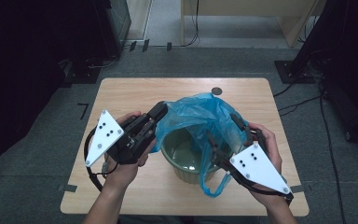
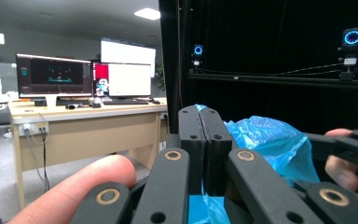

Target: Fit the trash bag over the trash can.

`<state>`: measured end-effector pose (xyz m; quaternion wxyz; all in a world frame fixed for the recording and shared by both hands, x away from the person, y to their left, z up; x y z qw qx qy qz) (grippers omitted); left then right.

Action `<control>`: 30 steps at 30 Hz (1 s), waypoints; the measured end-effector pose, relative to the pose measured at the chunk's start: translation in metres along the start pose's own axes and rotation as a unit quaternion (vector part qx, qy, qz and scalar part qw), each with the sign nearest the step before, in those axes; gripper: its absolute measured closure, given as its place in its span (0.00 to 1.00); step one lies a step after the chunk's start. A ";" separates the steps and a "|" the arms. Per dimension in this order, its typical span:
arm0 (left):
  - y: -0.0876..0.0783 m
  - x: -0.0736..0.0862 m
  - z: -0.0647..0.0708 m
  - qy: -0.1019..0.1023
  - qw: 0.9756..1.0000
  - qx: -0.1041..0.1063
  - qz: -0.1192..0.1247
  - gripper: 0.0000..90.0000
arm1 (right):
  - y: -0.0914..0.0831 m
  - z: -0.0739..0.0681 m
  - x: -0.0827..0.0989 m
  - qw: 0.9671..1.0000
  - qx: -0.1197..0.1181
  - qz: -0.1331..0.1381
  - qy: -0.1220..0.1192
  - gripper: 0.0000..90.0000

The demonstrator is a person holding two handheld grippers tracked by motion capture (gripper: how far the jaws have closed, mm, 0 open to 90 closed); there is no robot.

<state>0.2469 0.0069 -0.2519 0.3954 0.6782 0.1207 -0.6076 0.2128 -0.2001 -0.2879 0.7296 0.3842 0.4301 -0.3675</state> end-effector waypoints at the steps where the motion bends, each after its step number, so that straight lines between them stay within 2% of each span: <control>1: 0.000 0.000 -0.001 0.000 1.000 0.001 0.000 0.98 | 0.003 0.001 0.001 1.000 0.008 -0.004 -0.003 0.56; 3: 0.000 0.002 -0.002 0.000 1.000 0.003 0.002 0.98 | 0.009 0.003 0.004 1.000 0.024 -0.010 -0.004 0.72; 5: 0.000 0.004 -0.005 -0.001 1.000 0.000 0.003 0.97 | 0.016 0.003 0.006 1.000 0.021 -0.013 0.008 0.87; 7: 0.000 0.005 -0.008 0.002 1.000 -0.007 0.011 0.90 | 0.024 0.003 0.006 1.000 0.022 -0.008 0.015 0.99; 10: -0.002 0.006 -0.015 0.000 1.000 -0.014 0.023 0.71 | 0.035 0.004 0.007 0.999 0.036 -0.011 0.036 1.00; 14: -0.009 0.008 -0.027 -0.016 0.999 -0.019 0.035 0.60 | 0.050 0.008 0.004 0.996 0.059 -0.011 0.064 1.00; 23: -0.026 0.020 -0.055 -0.026 0.998 -0.049 0.039 0.55 | 0.066 0.018 -0.003 0.993 0.081 -0.003 0.083 1.00; 27: -0.033 0.028 -0.061 -0.033 0.997 -0.051 0.046 0.55 | 0.068 0.023 -0.003 0.992 0.091 -0.003 0.090 1.00; 29: -0.038 0.028 -0.063 -0.070 0.995 -0.036 0.058 0.53 | 0.070 0.024 -0.003 0.992 0.092 -0.004 0.091 1.00; 30: -0.039 0.028 -0.063 -0.078 0.995 -0.034 0.062 0.53 | 0.070 0.025 -0.002 0.991 0.093 -0.004 0.091 1.00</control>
Point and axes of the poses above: each handheld gripper's, and its own axes: y roughly forward along the jaws, x roughly out of its underside, z roughly to its right, the point moved 5 cm from there along y, roughly forward along the jaws, and after that the axes turned 15 degrees about z, right-handed, at the moved point
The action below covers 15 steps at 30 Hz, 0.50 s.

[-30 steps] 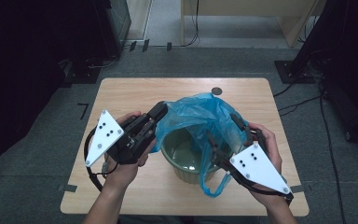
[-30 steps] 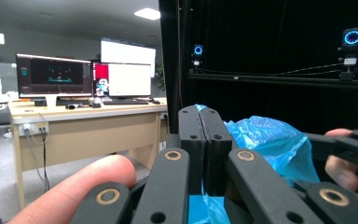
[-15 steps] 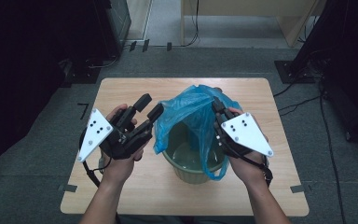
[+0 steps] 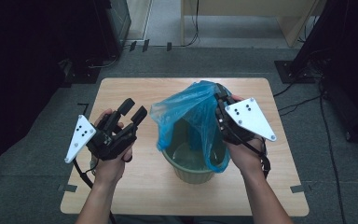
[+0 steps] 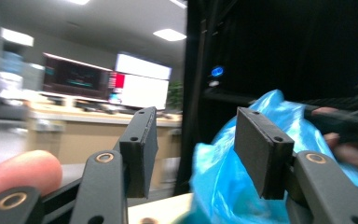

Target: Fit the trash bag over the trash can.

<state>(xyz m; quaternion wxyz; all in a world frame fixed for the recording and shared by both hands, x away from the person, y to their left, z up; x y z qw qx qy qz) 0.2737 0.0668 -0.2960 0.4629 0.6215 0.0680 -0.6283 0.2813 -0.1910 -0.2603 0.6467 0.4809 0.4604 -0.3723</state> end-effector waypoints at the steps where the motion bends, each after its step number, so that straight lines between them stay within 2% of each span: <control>1: -0.002 -0.001 0.000 0.005 1.000 0.002 0.002 0.53 | 0.001 0.001 0.000 1.000 0.001 0.001 0.000 1.00; 5: -0.006 0.006 -0.004 0.030 0.999 -0.018 -0.013 0.52 | 0.003 0.004 0.000 1.000 0.008 0.001 0.005 1.00; 9: -0.006 0.029 -0.011 0.048 0.997 -0.036 -0.049 0.52 | 0.005 0.003 -0.003 1.000 0.008 0.004 0.013 1.00; 11: -0.005 0.045 -0.011 0.065 0.994 -0.035 -0.076 0.52 | 0.006 0.003 -0.004 1.000 0.007 0.007 0.017 1.00; 12: -0.003 0.056 -0.010 0.074 0.992 -0.033 -0.096 0.51 | 0.006 0.002 -0.006 1.000 0.006 0.008 0.021 1.00; 13: -0.002 0.062 -0.009 0.077 0.991 -0.032 -0.106 0.50 | 0.006 0.002 -0.008 1.000 0.006 0.011 0.021 1.00; 15: -0.001 0.077 -0.006 0.093 0.986 -0.027 -0.133 0.50 | 0.007 0.001 -0.011 1.000 0.004 0.014 0.026 1.00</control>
Point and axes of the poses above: each handheld gripper's, and its own axes: y roughly forward along the jaws, x roughly out of its underside, z roughly to its right, the point moved 5 cm from there along y, roughly forward along the jaws, and after that the axes turned 15 degrees about z, right-handed, at the moved point
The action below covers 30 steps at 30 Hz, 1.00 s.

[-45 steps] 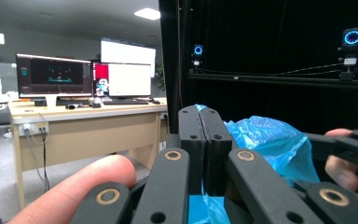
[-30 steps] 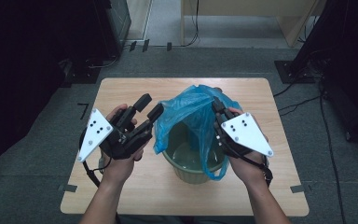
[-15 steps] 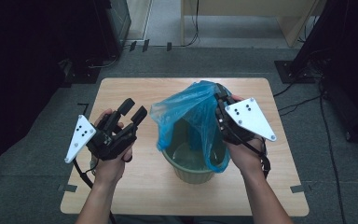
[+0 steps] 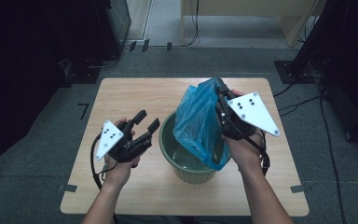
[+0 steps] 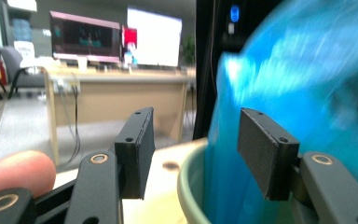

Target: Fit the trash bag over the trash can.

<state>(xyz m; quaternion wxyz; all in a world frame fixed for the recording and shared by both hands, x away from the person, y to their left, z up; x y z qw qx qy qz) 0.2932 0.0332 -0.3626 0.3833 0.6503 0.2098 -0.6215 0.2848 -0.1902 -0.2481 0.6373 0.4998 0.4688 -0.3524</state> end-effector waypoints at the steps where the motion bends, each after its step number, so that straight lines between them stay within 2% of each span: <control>1: 0.002 0.007 0.004 0.010 1.000 0.006 -0.014 0.50 | 0.000 0.000 -0.002 1.000 0.000 0.003 0.001 1.00; 6: 0.007 0.017 0.017 0.035 0.999 0.014 -0.032 0.46 | 0.000 -0.003 -0.011 1.000 -0.002 0.013 0.005 1.00; 11: 0.007 0.012 0.033 0.052 0.998 0.024 -0.021 0.43 | -0.002 -0.005 -0.017 1.000 -0.001 0.023 0.013 1.00; 15: 0.004 0.008 0.048 0.084 0.996 0.035 -0.011 0.42 | -0.004 -0.009 -0.021 0.999 0.001 0.032 0.018 1.00; 18: 0.002 0.004 0.062 0.090 0.994 0.054 -0.009 0.41 | -0.005 -0.012 -0.024 0.999 0.001 0.039 0.020 1.00; 20: 0.001 0.001 0.069 0.094 0.994 0.058 -0.009 0.41 | -0.006 -0.015 -0.027 0.999 0.002 0.044 0.021 1.00; 25: 0.003 -0.010 0.083 0.071 0.995 0.063 0.009 0.41 | -0.010 -0.020 -0.034 0.998 0.012 0.056 0.032 1.00; 30: 0.008 -0.016 0.087 0.022 0.998 0.056 0.027 0.41 | -0.013 -0.027 -0.039 0.997 0.012 0.066 0.037 1.00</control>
Point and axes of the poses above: each handheld gripper's, and its own axes: y roughly forward along the jaws, x roughly out of its underside, z roughly to its right, the point moved 5 cm from there along y, roughly forward along the jaws, and after that the axes turned 15 degrees about z, right-handed, at the moved point
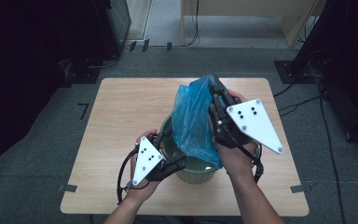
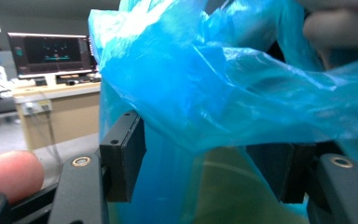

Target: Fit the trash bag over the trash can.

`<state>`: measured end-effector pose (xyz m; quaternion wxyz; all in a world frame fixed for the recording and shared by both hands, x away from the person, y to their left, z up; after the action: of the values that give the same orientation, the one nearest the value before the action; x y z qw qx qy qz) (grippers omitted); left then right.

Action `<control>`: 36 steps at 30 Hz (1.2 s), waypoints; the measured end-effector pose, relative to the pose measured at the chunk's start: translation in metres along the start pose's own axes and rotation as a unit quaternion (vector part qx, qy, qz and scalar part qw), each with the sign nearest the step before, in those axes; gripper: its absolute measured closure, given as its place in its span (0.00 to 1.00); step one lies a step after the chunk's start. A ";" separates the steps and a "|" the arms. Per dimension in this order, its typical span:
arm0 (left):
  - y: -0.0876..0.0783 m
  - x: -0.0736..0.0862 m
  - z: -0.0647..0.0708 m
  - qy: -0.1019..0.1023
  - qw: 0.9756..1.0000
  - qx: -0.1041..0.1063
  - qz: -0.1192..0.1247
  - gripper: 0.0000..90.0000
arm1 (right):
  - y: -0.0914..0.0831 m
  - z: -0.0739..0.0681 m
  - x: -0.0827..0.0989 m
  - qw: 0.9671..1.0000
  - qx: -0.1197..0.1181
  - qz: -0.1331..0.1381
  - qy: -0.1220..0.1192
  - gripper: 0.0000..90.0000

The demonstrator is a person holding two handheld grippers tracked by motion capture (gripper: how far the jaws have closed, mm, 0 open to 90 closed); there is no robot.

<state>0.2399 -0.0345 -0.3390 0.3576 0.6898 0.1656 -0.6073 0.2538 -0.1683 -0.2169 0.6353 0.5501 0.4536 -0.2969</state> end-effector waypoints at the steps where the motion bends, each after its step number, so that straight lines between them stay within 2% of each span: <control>1: 0.002 -0.001 0.000 -0.011 1.000 -0.003 0.005 0.40 | -0.001 -0.001 -0.001 1.000 0.000 0.002 0.000 1.00; 4: 0.006 -0.006 0.000 -0.043 0.999 -0.014 0.025 0.38 | -0.006 -0.004 -0.001 1.000 -0.002 0.003 0.004 1.00; 8: 0.009 -0.015 -0.006 -0.073 0.995 -0.031 0.055 0.39 | -0.016 -0.006 0.002 1.000 -0.009 -0.002 0.003 1.00; 10: 0.008 -0.018 -0.008 -0.085 0.994 -0.029 0.065 0.47 | -0.021 -0.004 0.003 1.000 -0.014 -0.006 0.006 1.00; 13: 0.006 -0.024 -0.011 -0.100 0.992 -0.018 0.073 0.70 | -0.030 0.000 0.004 1.000 -0.020 -0.012 0.010 1.00; 15: 0.003 -0.027 -0.014 -0.097 0.992 -0.023 0.074 0.78 | -0.037 0.004 0.003 1.000 -0.021 -0.012 0.004 1.00; 18: -0.004 -0.031 -0.021 -0.103 0.992 -0.030 0.069 0.89 | -0.047 0.013 0.002 1.000 -0.016 -0.015 -0.001 1.00; 21: -0.014 -0.036 -0.027 -0.119 0.991 -0.022 0.059 0.97 | -0.058 0.024 -0.001 1.000 -0.009 -0.015 -0.013 1.00; 22: -0.020 -0.039 -0.028 -0.125 0.991 -0.016 0.055 0.99 | -0.063 0.028 -0.002 1.000 -0.007 -0.015 -0.015 1.00; 27: -0.044 -0.046 -0.029 -0.126 0.991 0.000 0.040 1.00 | -0.089 0.042 -0.004 0.999 0.000 -0.025 -0.035 1.00; 31: -0.066 -0.037 -0.032 -0.128 0.992 0.005 0.012 1.00 | -0.111 0.050 0.009 0.997 0.002 -0.053 -0.057 1.00; 33: -0.077 -0.028 -0.034 -0.121 0.993 0.005 -0.006 1.00 | -0.123 0.054 0.019 0.995 0.005 -0.069 -0.070 1.00; 36: -0.090 -0.008 -0.037 -0.120 0.992 0.005 -0.035 1.00 | -0.139 0.065 0.036 0.992 0.017 -0.094 -0.081 1.00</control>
<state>0.2051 0.0543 -0.3577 0.3493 0.6079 0.1427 -0.6986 0.1629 -0.2570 -0.3107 0.6295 0.4898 0.4449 -0.4072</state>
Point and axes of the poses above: each handheld gripper's, and its own axes: y roughly forward along the jaws, x roughly out of its underside, z roughly to its right, the point moved 5 cm from there along y, roughly forward along the jaws, and after that the axes turned 15 degrees about z, right-handed, at the moved point
